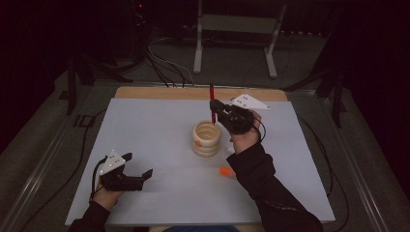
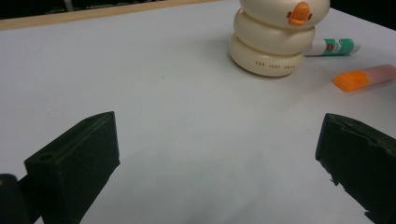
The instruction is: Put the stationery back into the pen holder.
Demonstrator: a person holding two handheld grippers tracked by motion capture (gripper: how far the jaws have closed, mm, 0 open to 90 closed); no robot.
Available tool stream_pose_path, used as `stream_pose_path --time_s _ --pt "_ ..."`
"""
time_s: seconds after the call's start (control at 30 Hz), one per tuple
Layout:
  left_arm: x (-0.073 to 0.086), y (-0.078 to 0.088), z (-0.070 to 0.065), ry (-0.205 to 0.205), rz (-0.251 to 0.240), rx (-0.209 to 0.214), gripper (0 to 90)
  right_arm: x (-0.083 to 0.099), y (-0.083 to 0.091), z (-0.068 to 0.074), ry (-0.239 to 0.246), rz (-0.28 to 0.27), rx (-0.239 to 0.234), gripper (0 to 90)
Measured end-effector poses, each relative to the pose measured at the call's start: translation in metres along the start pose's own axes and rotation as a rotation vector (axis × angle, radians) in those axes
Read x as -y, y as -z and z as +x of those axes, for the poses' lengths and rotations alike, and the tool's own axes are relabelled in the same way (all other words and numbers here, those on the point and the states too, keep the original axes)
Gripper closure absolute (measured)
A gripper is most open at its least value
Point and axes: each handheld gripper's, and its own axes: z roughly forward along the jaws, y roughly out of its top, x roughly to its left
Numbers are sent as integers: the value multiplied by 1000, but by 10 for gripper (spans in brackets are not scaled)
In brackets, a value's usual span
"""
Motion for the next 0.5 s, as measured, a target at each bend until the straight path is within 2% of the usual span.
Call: stream_pose_path --time_s 0.13,0.33,0.5 --pt "1 0 0 -1 -3 1 3 5 -5 -1 -13 10 16 797" --pt "0 1 -1 -5 -2 1 3 13 -11 -4 -76 37 23 797" --pt "0 1 -2 -12 -8 2 3 23 -16 -2 -73 71 33 797"
